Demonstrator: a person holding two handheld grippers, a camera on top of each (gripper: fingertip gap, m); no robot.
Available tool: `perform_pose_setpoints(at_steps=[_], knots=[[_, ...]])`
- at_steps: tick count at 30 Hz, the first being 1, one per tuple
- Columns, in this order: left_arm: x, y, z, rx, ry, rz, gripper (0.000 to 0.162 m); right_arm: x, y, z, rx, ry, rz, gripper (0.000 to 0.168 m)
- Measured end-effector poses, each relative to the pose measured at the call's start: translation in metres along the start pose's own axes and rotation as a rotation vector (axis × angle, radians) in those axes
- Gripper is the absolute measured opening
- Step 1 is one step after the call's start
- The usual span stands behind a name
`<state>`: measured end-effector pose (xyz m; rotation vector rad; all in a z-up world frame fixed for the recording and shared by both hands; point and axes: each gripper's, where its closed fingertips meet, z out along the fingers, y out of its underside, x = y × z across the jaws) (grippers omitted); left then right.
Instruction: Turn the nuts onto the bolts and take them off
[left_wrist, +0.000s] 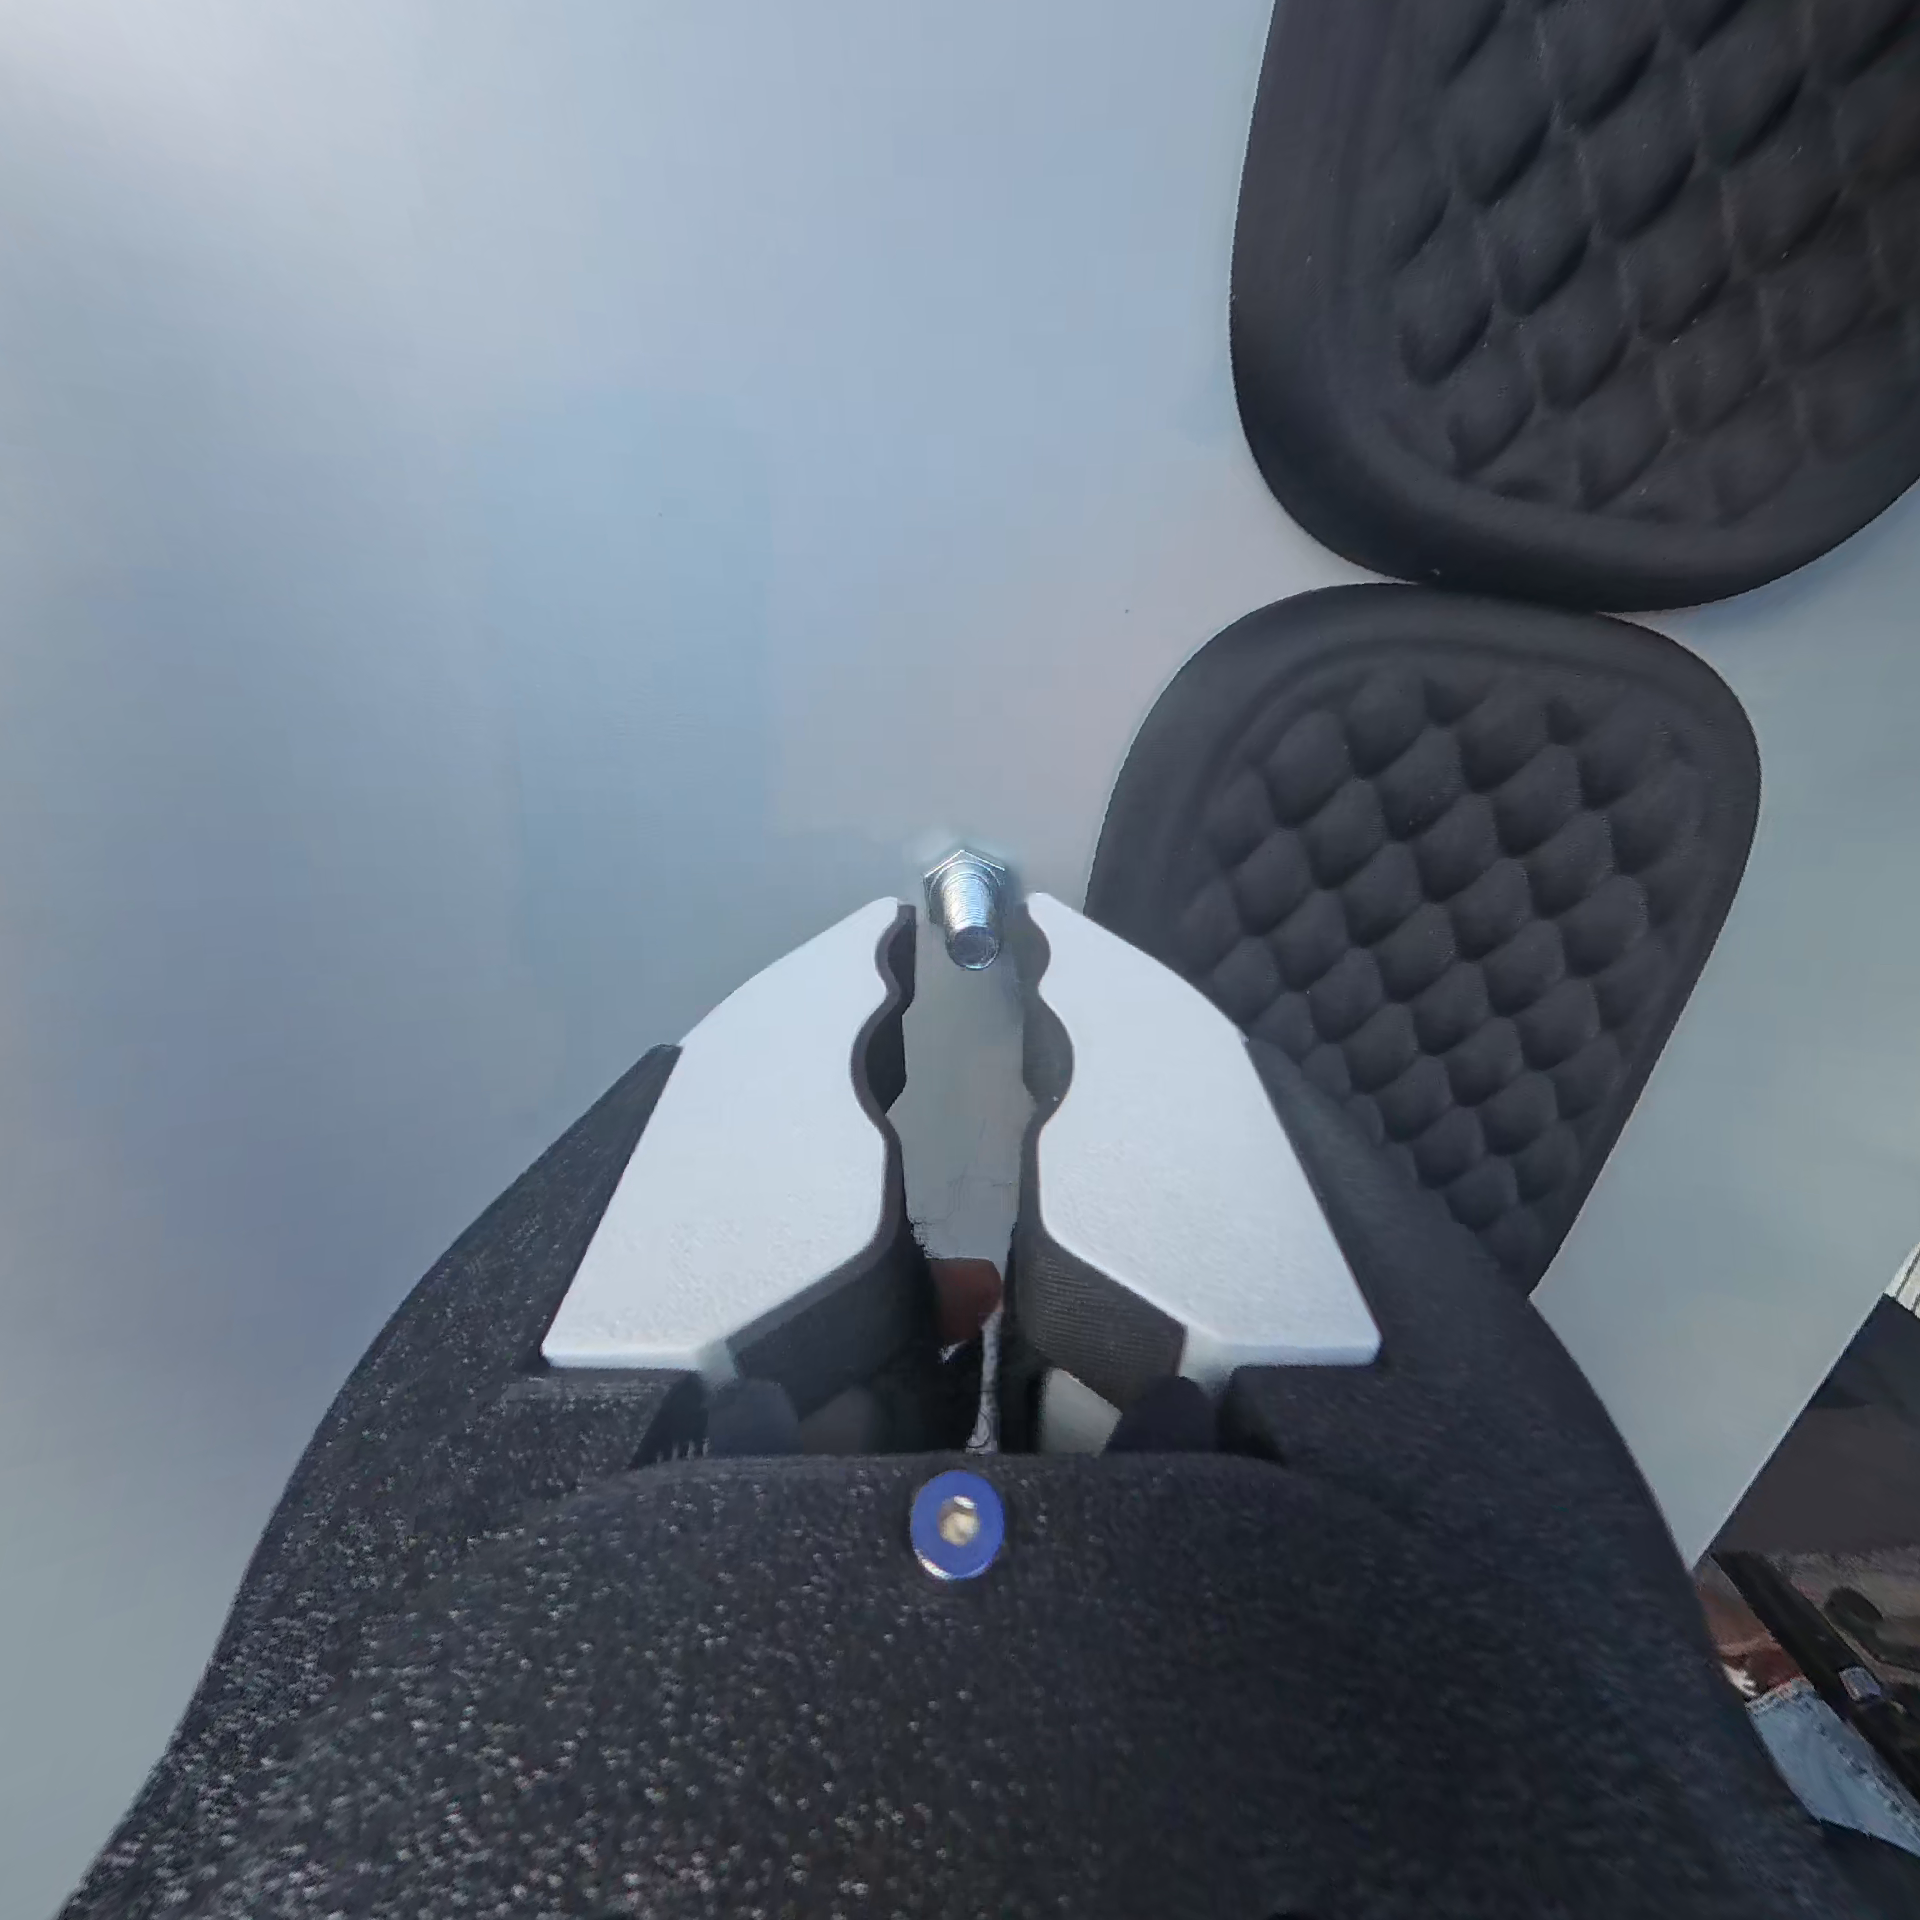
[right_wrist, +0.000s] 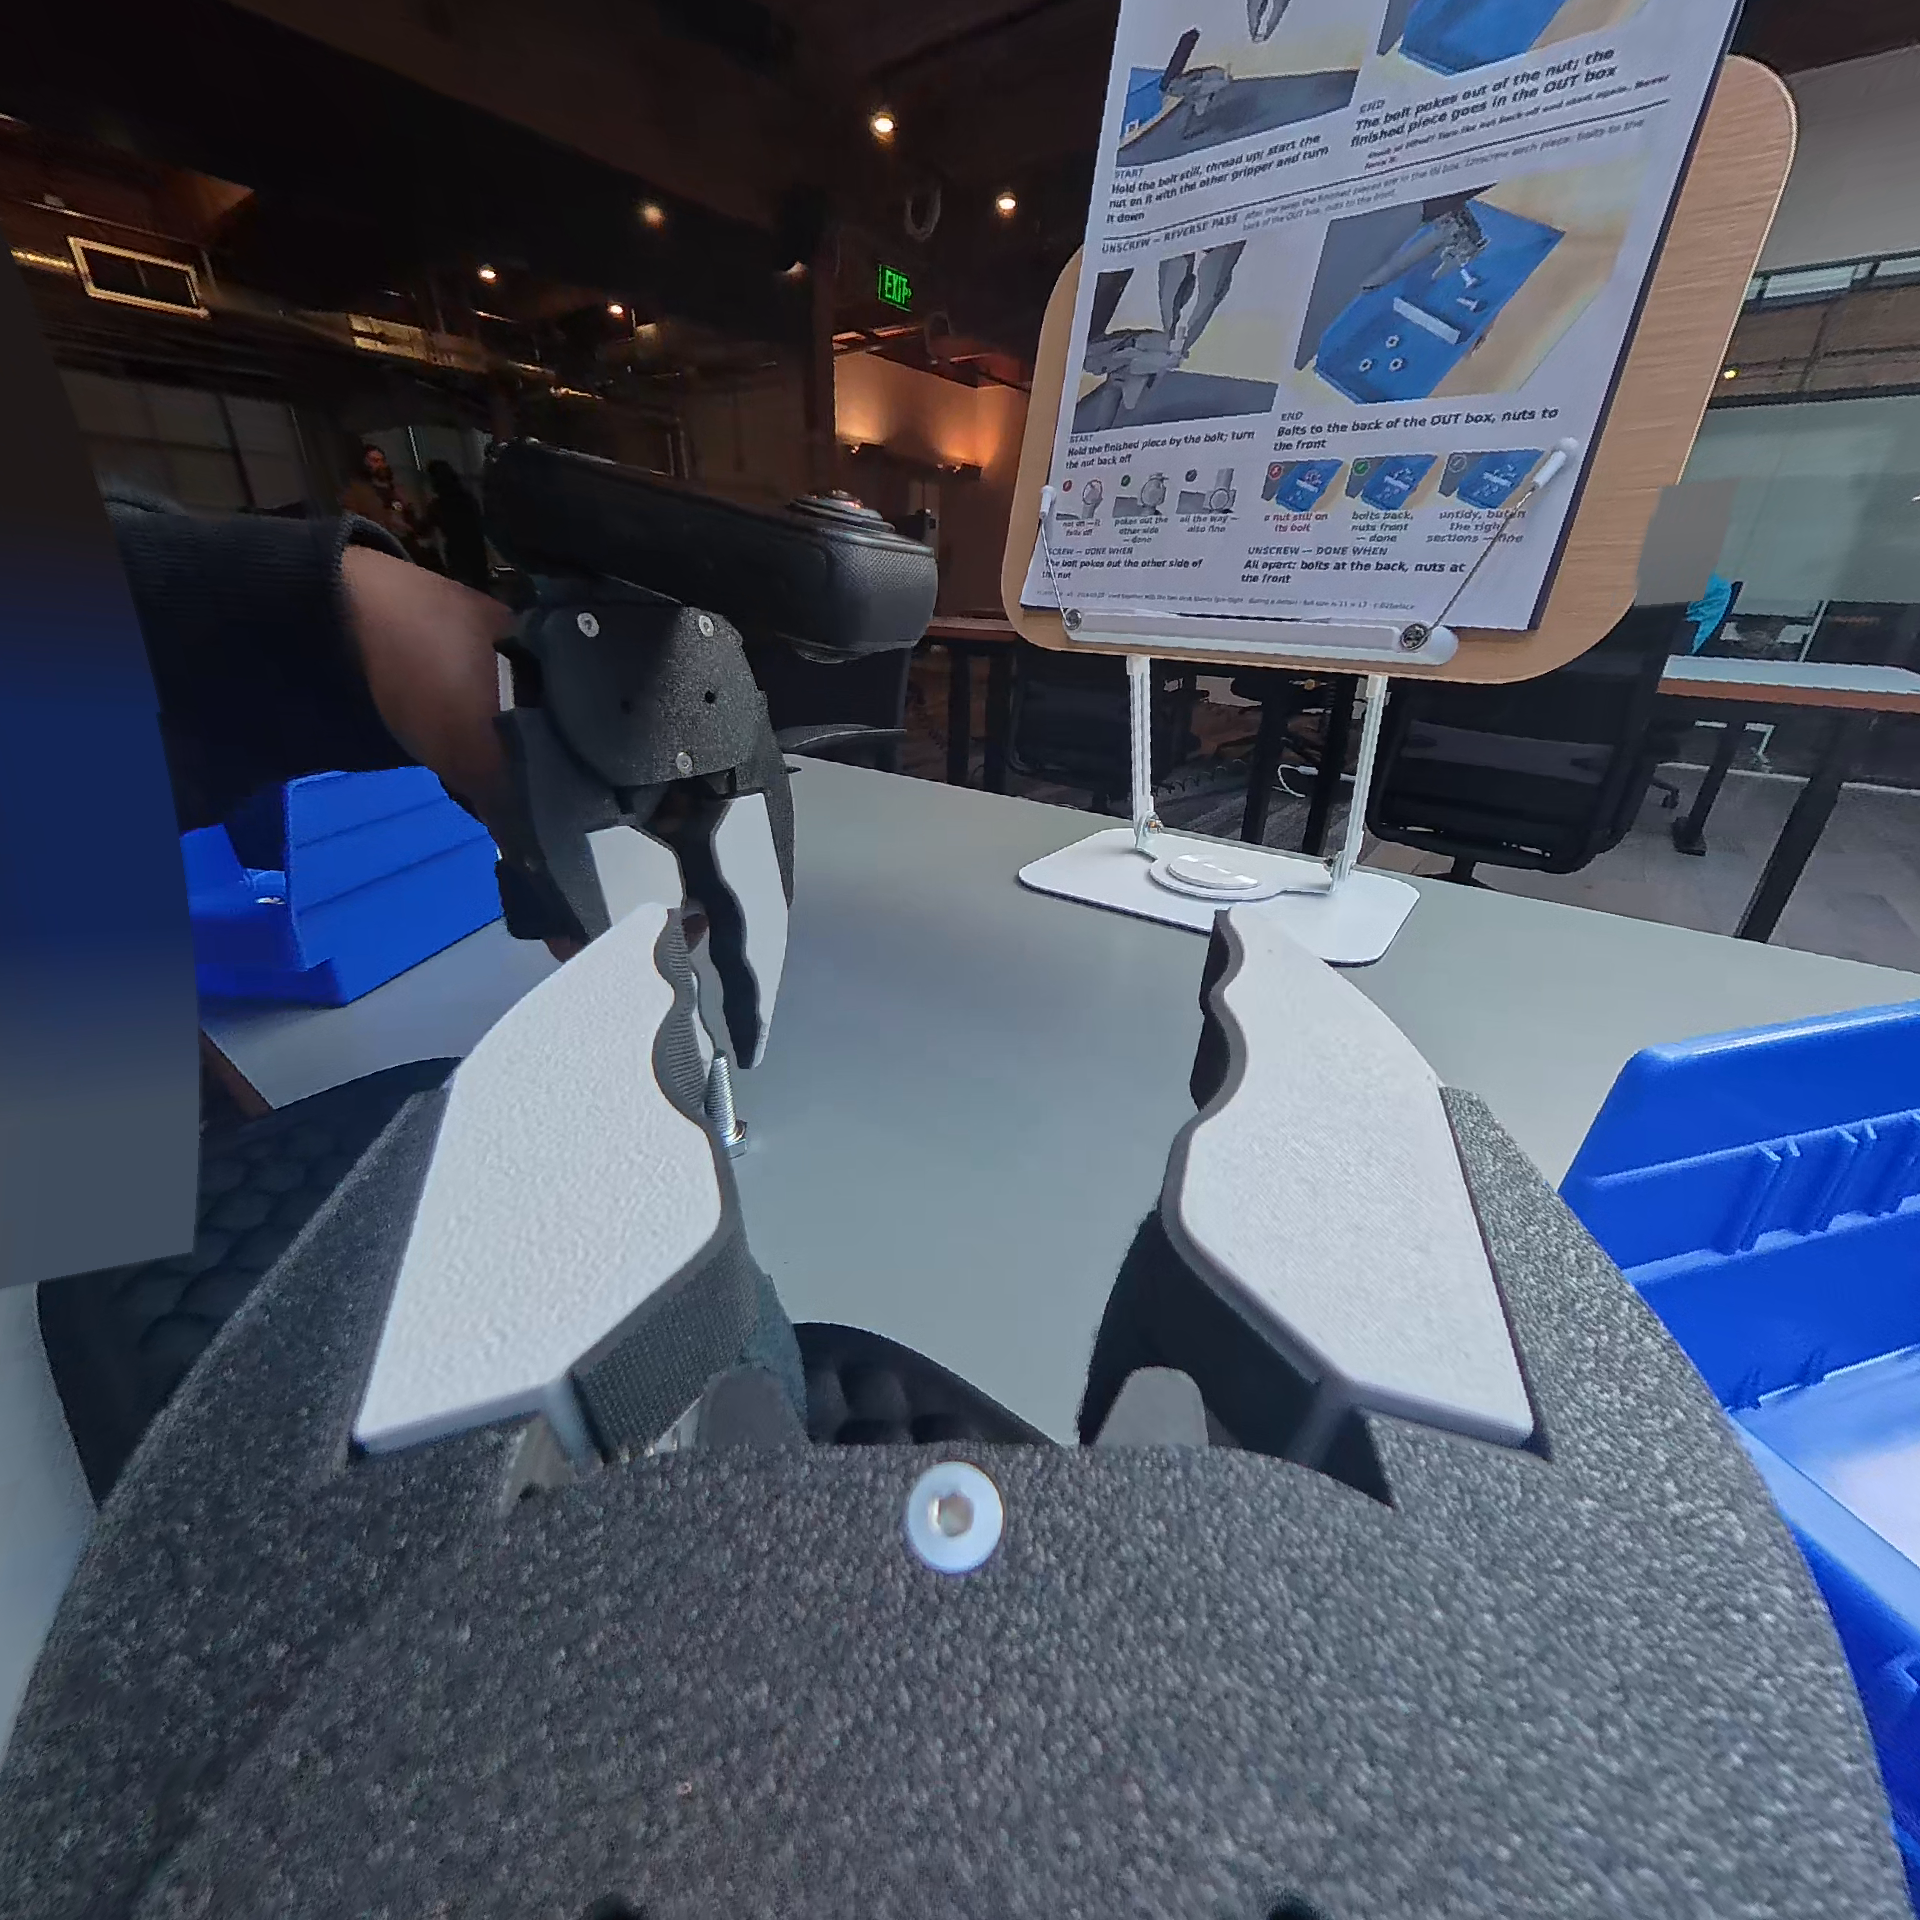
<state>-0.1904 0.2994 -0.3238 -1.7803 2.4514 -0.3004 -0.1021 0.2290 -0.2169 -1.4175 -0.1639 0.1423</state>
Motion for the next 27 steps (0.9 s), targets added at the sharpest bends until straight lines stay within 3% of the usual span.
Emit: perform_pose_setpoints(at_steps=[6, 8, 11, 19, 23, 27], knots=[[-0.007, 0.004, -0.035, 0.1, -0.027, -0.056, 0.054, 0.0, 0.0, 0.0, 0.002, -0.001, 0.001, 0.093], [-0.011, 0.015, -0.057, 0.151, -0.045, -0.091, 0.073, 0.0, 0.0, 0.0, -0.002, -0.003, 0.002, 0.093], [-0.019, 0.046, -0.093, 0.218, -0.075, -0.18, 0.085, 0.0, 0.001, 0.001, -0.01, -0.004, 0.002, 0.093], [-0.032, 0.189, -0.169, 0.213, -0.264, -0.499, 0.079, 0.002, 0.001, 0.001, -0.007, 0.0, 0.013, 0.093], [-0.025, 0.255, -0.169, 0.129, -0.286, -0.664, 0.069, 0.002, 0.001, 0.001, -0.006, 0.002, 0.013, 0.093], [-0.023, 0.307, -0.144, 0.025, -0.288, -0.82, 0.062, 0.002, 0.001, 0.0, -0.005, 0.004, 0.015, 0.093]])
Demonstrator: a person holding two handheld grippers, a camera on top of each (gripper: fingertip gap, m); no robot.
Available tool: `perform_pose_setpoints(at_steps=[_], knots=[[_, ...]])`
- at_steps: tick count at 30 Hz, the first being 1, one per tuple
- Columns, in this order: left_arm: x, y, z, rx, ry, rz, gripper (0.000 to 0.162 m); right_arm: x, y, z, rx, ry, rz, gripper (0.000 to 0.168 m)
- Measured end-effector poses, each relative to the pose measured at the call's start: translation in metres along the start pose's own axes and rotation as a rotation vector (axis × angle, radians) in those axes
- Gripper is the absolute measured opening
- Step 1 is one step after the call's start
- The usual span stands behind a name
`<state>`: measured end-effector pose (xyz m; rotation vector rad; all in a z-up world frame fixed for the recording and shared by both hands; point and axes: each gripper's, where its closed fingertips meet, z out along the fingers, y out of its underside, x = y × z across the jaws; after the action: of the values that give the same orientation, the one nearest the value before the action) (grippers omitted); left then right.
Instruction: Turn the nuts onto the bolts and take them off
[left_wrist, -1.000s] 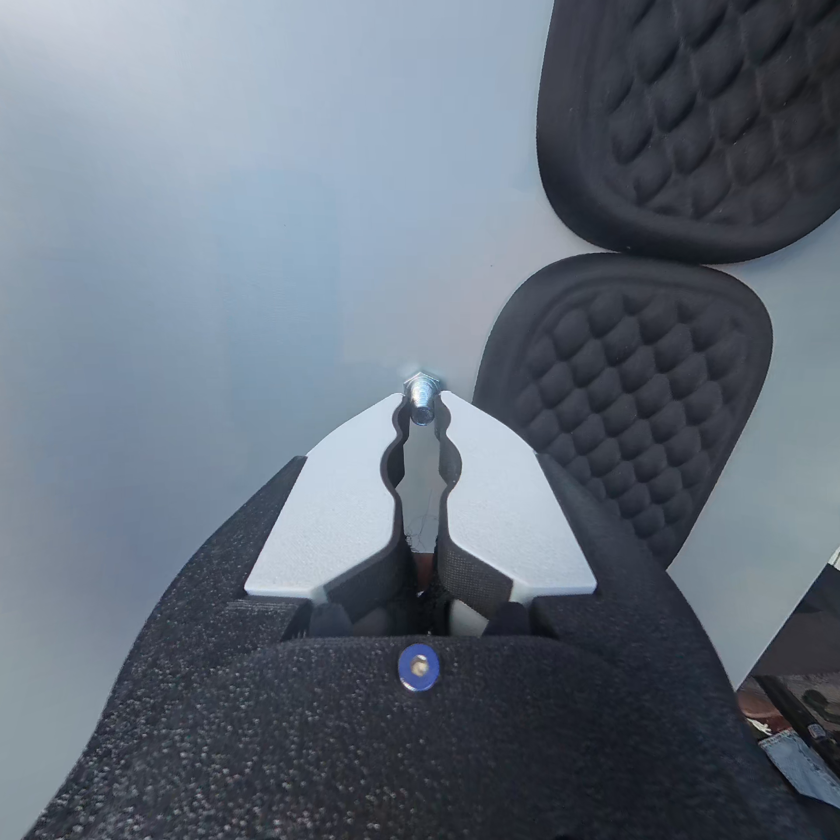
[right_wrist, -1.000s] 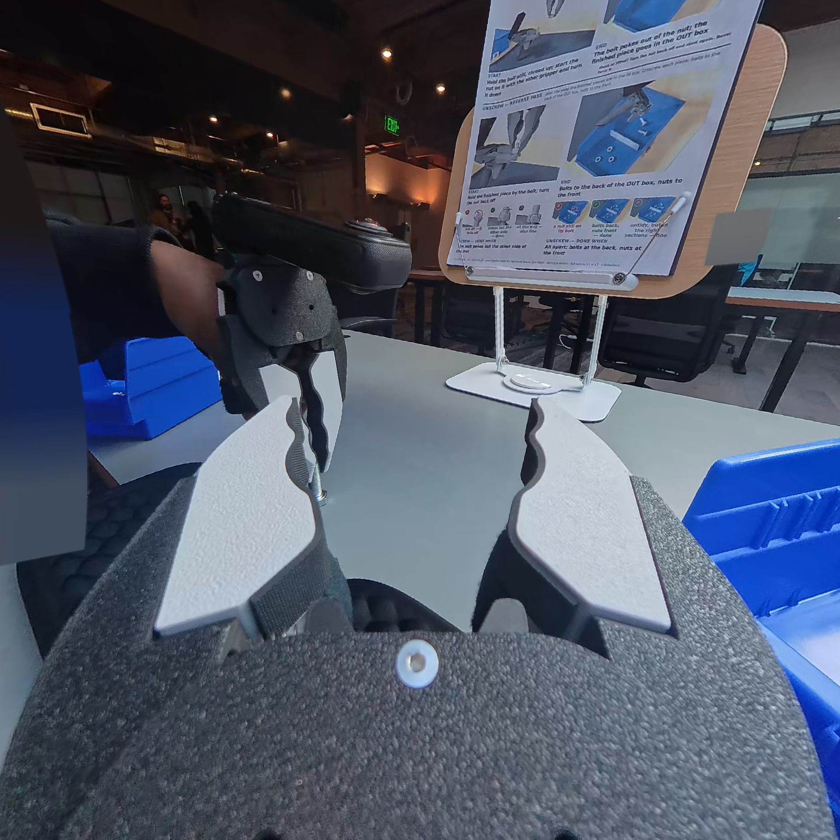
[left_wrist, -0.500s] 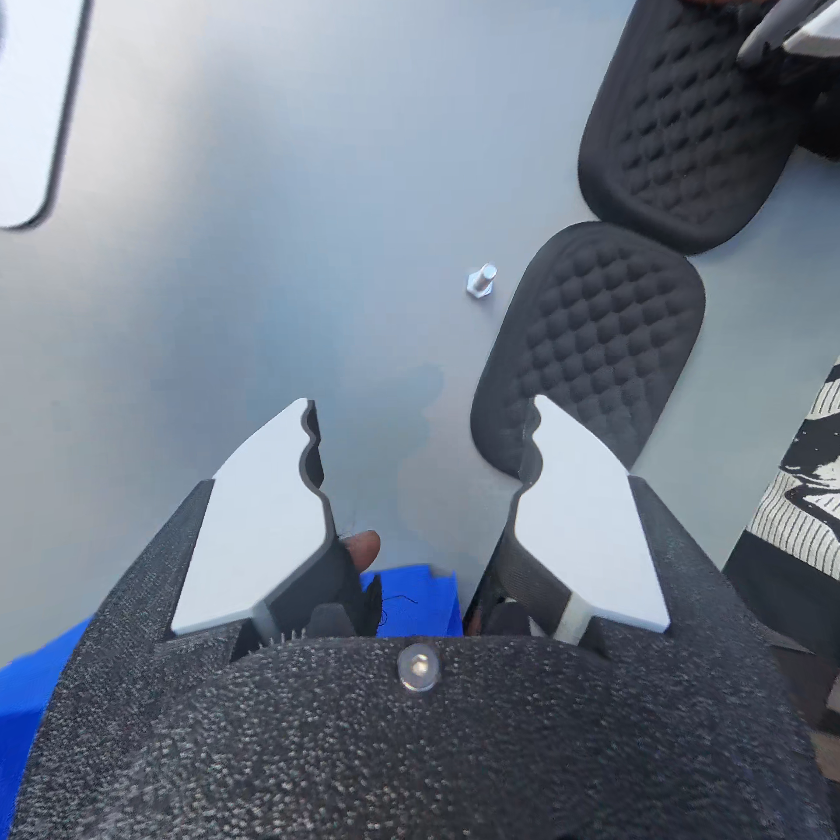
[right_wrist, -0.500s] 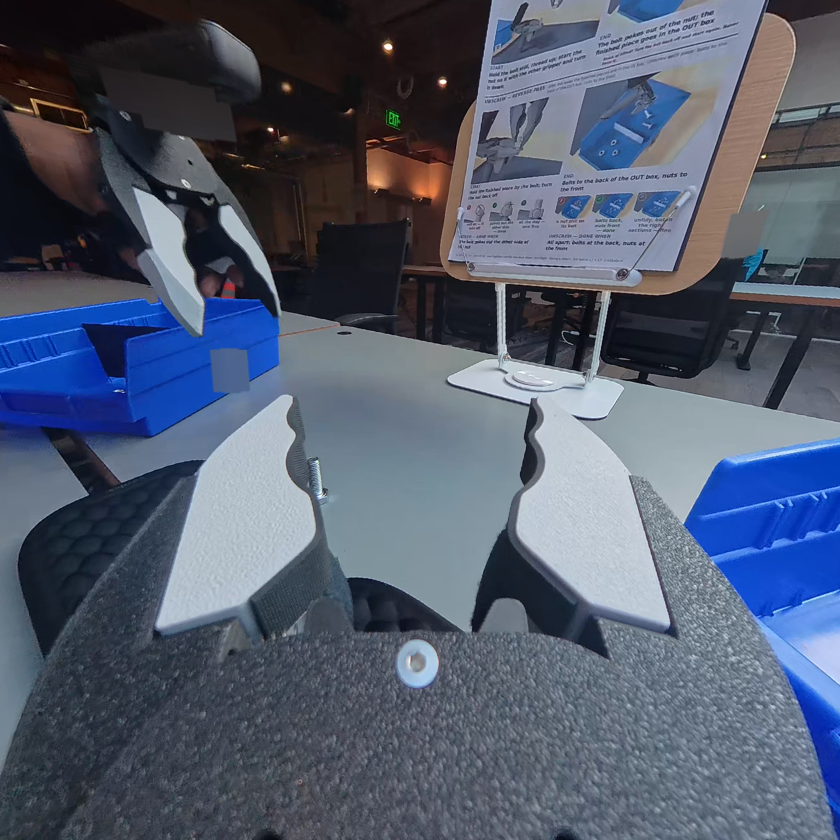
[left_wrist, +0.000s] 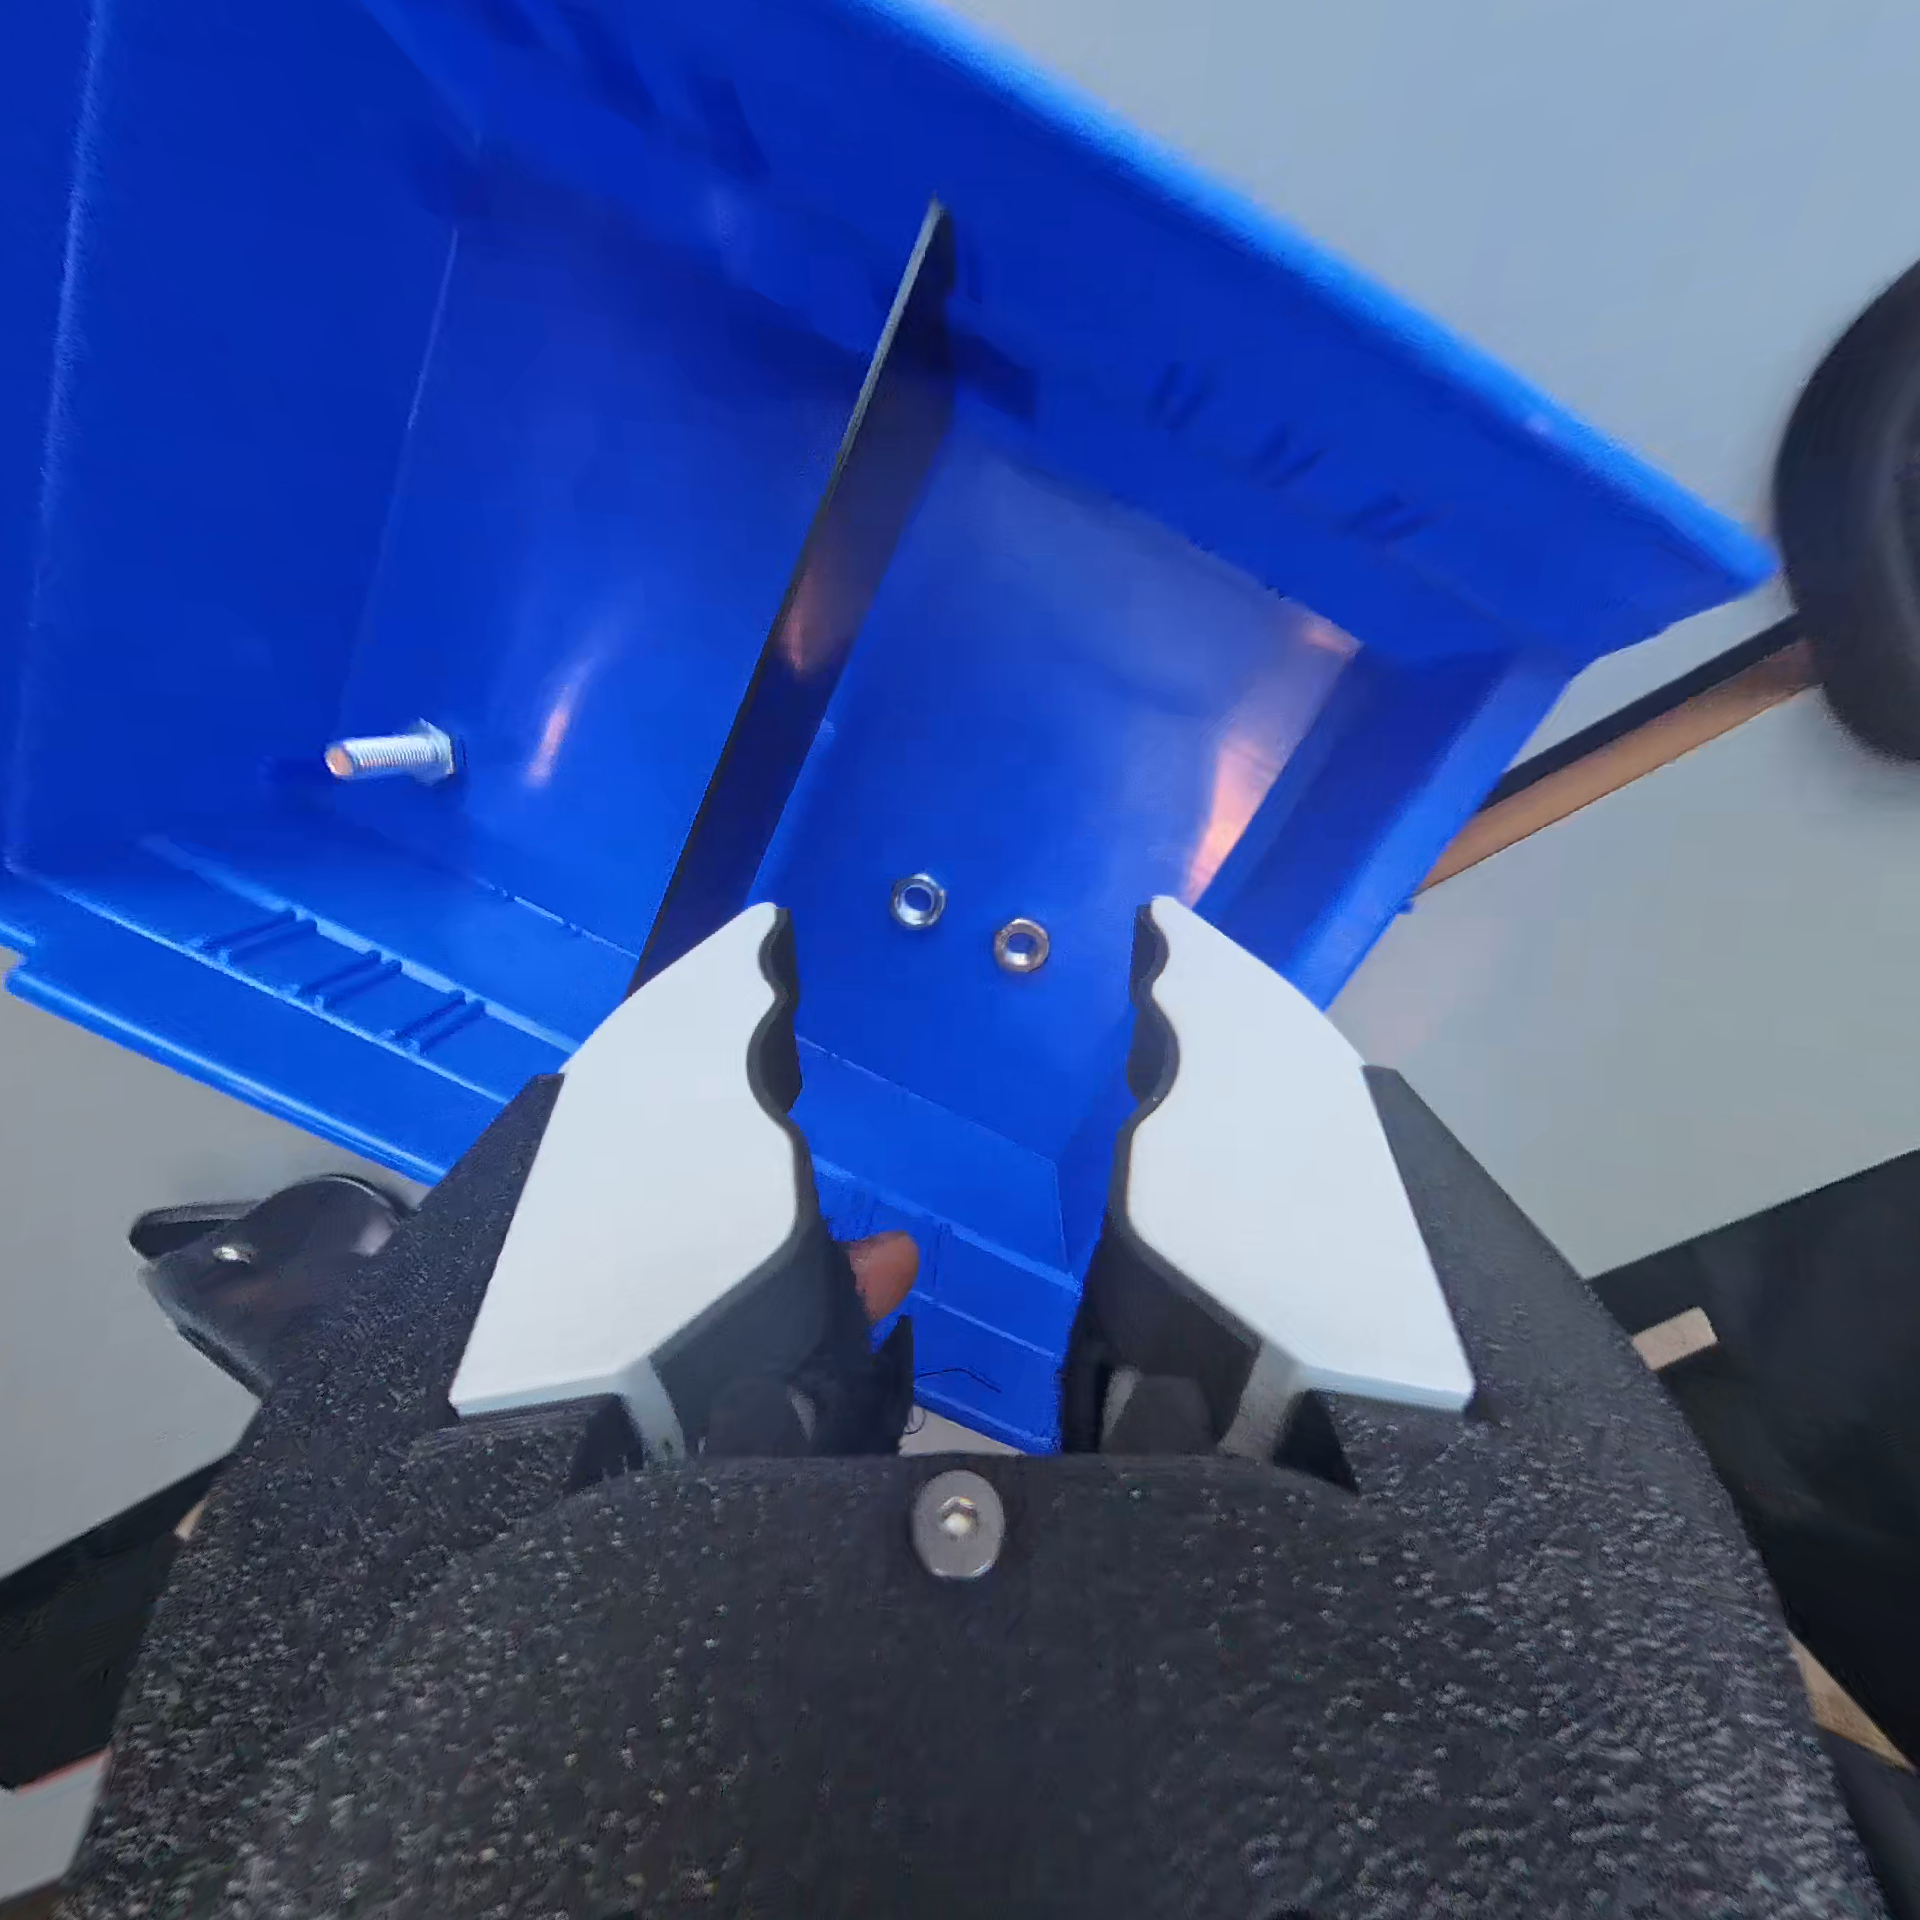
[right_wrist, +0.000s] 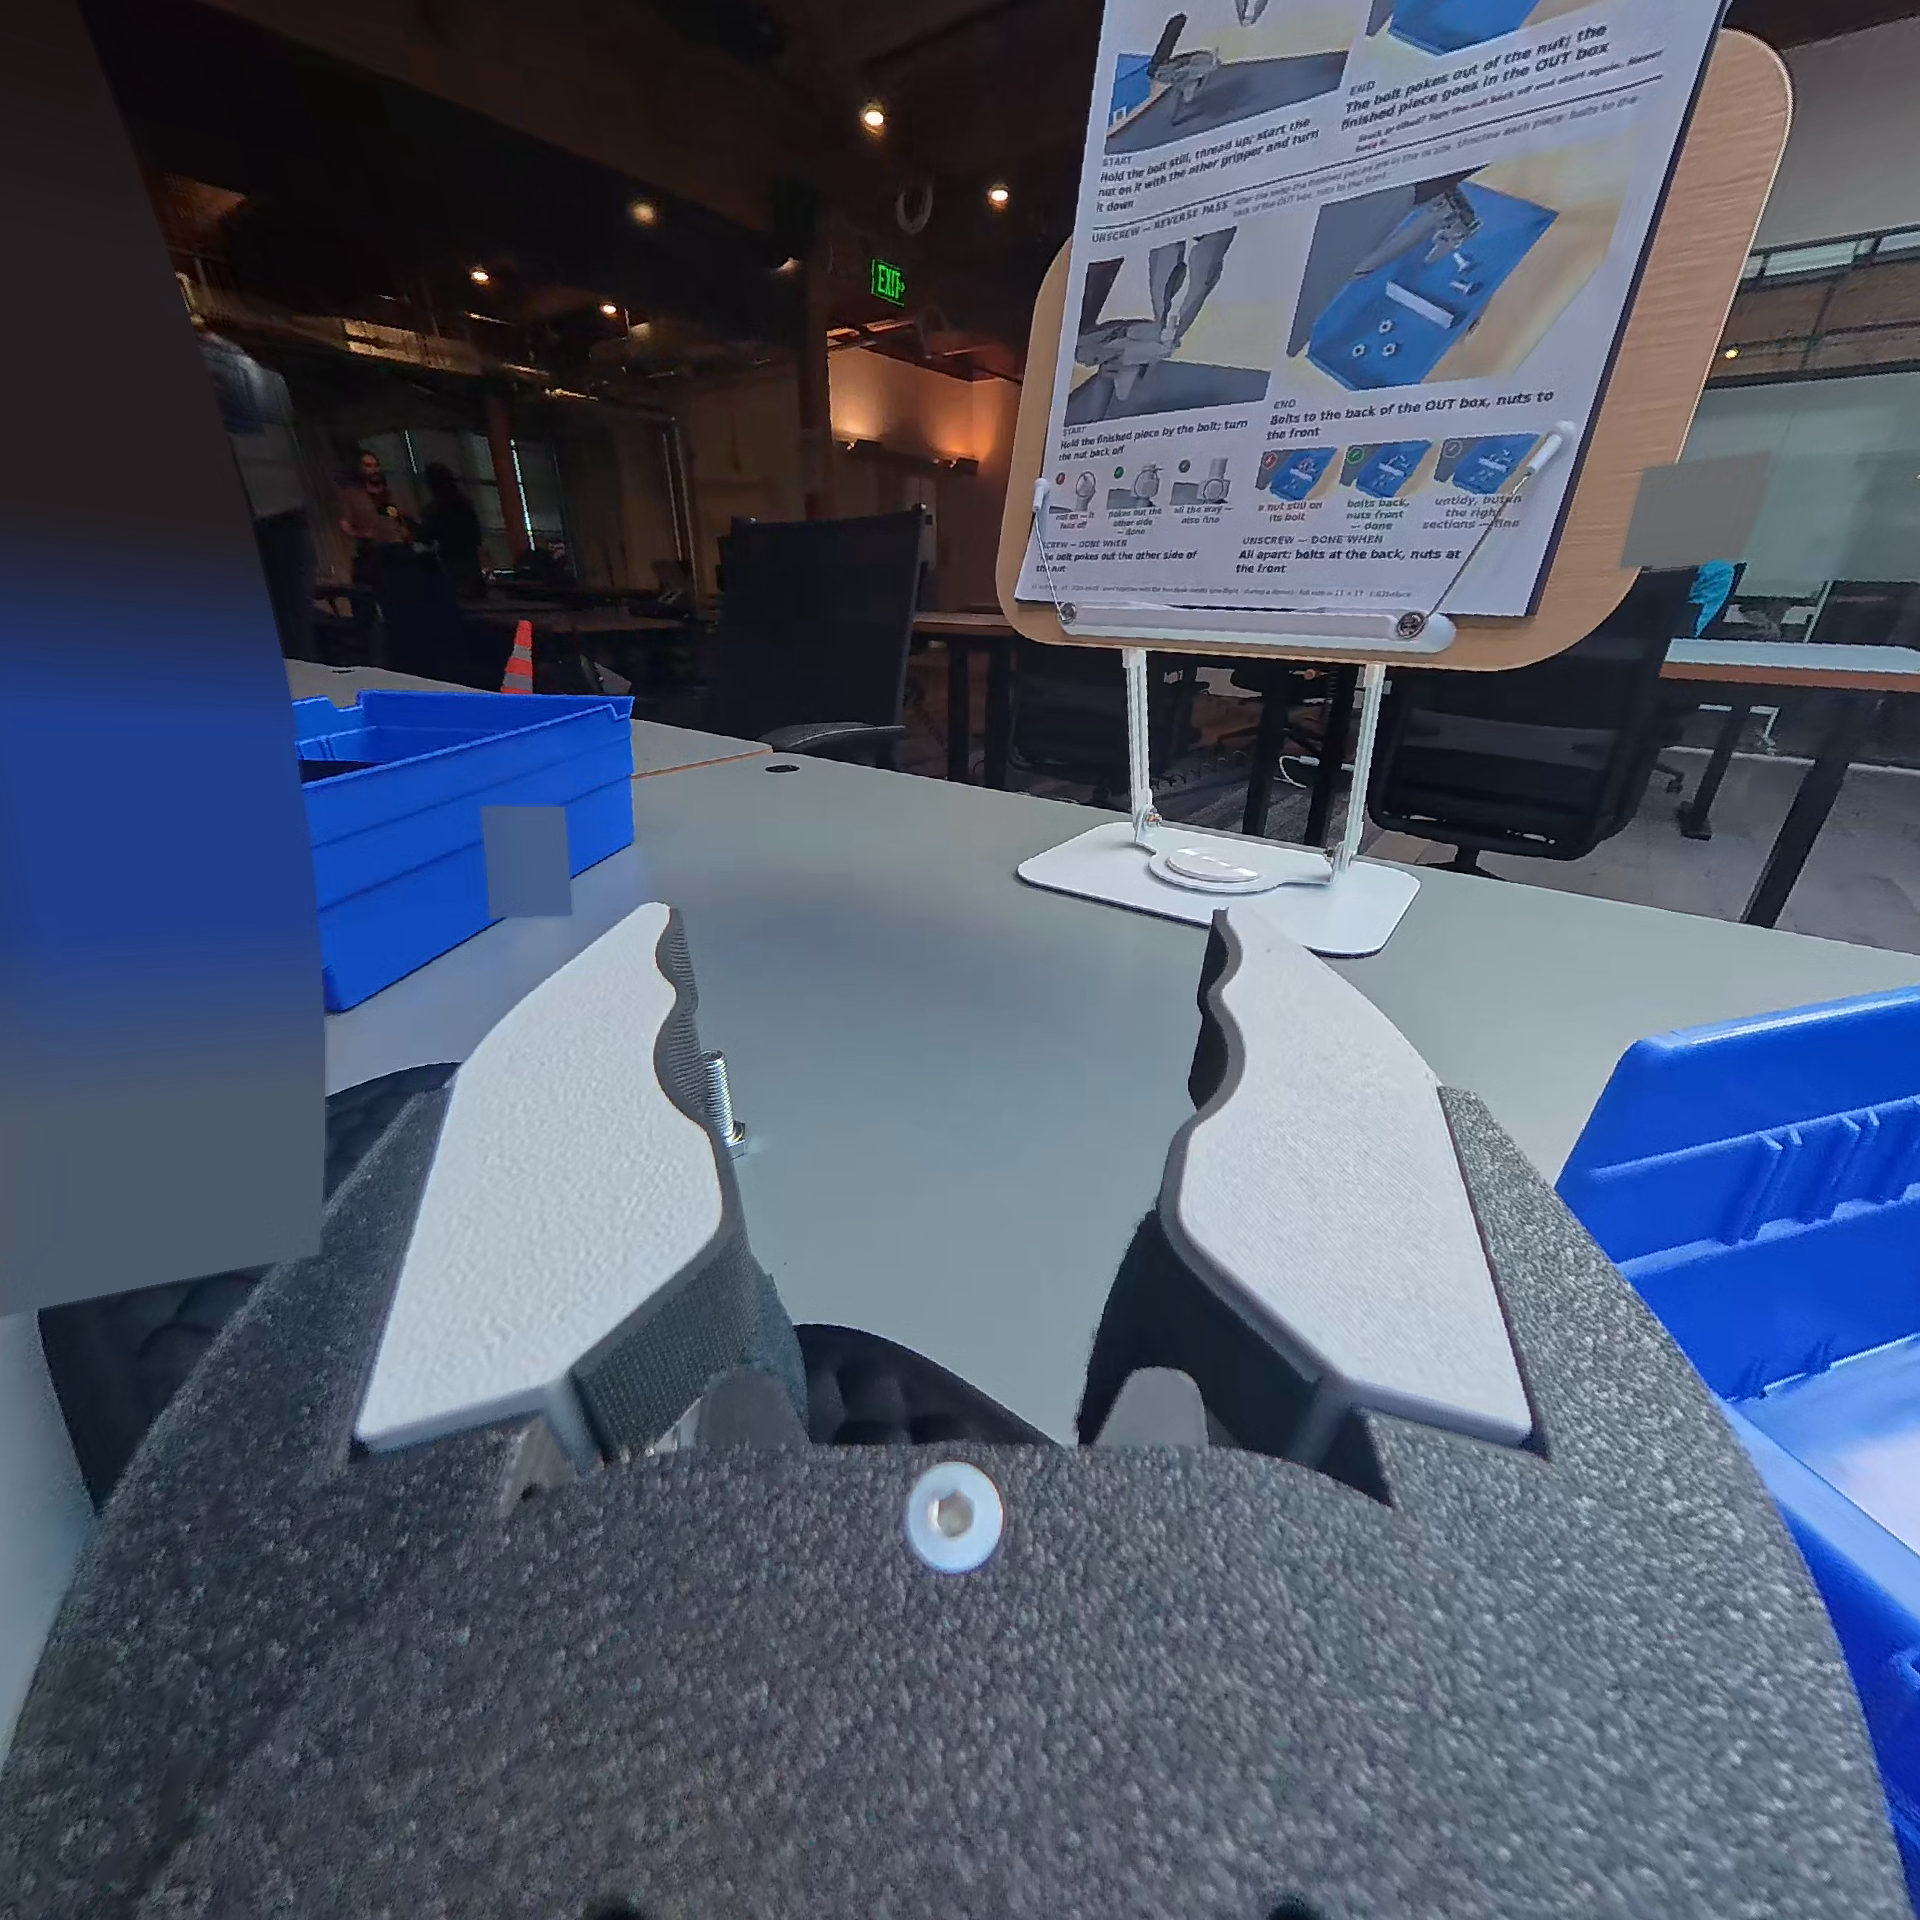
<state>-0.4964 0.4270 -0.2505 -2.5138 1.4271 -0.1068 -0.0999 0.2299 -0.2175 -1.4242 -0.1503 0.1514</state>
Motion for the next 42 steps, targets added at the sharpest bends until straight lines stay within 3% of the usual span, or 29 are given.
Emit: perform_pose_setpoints(at_steps=[8, 20, 29, 34, 38, 42], knots=[[-0.015, 0.03, 0.059, -0.123, 0.012, -0.182, 0.059, 0.0, -0.001, -0.001, 0.006, 0.0, 0.006, 0.093], [-0.016, 0.047, 0.089, -0.255, 0.011, -0.236, 0.046, 0.0, -0.002, -0.001, 0.015, -0.005, 0.007, 0.093], [-0.012, 0.044, 0.09, -0.245, 0.041, -0.235, 0.02, 0.0, -0.003, -0.002, 0.019, -0.006, 0.009, 0.093], [-0.006, 0.039, 0.084, -0.222, 0.061, -0.195, 0.019, -0.001, -0.003, -0.002, 0.019, -0.006, 0.007, 0.093], [-0.006, 0.019, 0.052, -0.162, -0.006, -0.126, 0.02, -0.001, -0.002, -0.001, 0.016, -0.006, 0.007, 0.093], [0.014, -0.028, 0.007, -0.052, -0.05, 0.024, 0.019, 0.0, -0.002, -0.001, 0.014, -0.004, 0.005, 0.092]])
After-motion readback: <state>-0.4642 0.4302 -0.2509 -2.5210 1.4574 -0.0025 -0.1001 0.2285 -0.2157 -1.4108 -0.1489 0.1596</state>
